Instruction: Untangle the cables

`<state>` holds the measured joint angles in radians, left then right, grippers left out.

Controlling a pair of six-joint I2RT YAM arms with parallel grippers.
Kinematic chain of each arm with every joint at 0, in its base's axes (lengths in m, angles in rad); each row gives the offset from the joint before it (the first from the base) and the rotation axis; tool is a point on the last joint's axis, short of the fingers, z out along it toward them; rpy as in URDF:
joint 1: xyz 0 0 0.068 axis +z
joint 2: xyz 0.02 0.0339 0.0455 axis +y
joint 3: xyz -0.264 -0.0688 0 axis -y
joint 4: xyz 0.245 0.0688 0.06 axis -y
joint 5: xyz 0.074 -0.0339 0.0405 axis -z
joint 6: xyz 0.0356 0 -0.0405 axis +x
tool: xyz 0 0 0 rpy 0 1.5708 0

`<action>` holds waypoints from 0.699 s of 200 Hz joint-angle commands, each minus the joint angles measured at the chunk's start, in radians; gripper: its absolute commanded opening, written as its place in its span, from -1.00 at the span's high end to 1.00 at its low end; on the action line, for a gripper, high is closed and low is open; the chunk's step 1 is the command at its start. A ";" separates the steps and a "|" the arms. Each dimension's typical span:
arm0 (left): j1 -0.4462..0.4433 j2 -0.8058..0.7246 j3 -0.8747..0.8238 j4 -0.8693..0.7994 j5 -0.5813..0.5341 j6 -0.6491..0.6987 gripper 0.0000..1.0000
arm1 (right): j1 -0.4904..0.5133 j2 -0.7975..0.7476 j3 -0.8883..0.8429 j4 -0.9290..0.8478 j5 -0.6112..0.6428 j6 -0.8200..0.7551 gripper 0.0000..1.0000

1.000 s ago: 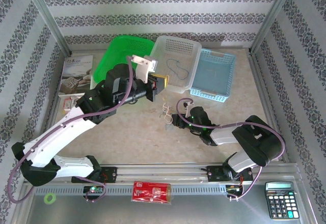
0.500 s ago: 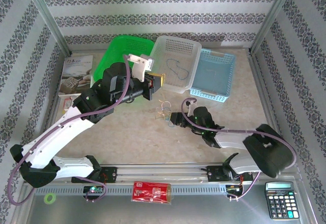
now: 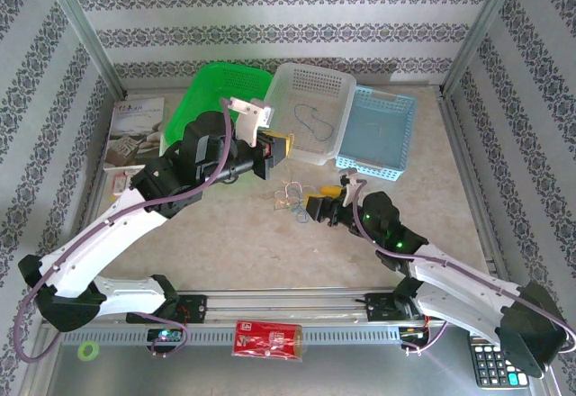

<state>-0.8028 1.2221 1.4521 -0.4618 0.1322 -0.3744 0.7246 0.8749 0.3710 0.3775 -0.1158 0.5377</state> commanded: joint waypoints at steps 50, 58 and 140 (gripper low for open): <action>0.011 0.003 -0.015 0.056 0.040 -0.041 1.00 | 0.087 0.296 0.267 0.104 0.032 -0.132 -0.32; 0.011 0.001 -0.013 0.058 0.042 -0.046 1.00 | 0.087 0.335 0.273 0.141 0.050 -0.131 -0.30; 0.014 -0.026 0.047 0.065 0.036 -0.065 1.00 | 0.085 0.629 0.162 0.424 0.168 -0.030 0.48</action>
<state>-0.8028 1.2243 1.4506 -0.4419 0.1650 -0.4271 0.8078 1.4586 0.5926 0.6647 0.0113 0.4606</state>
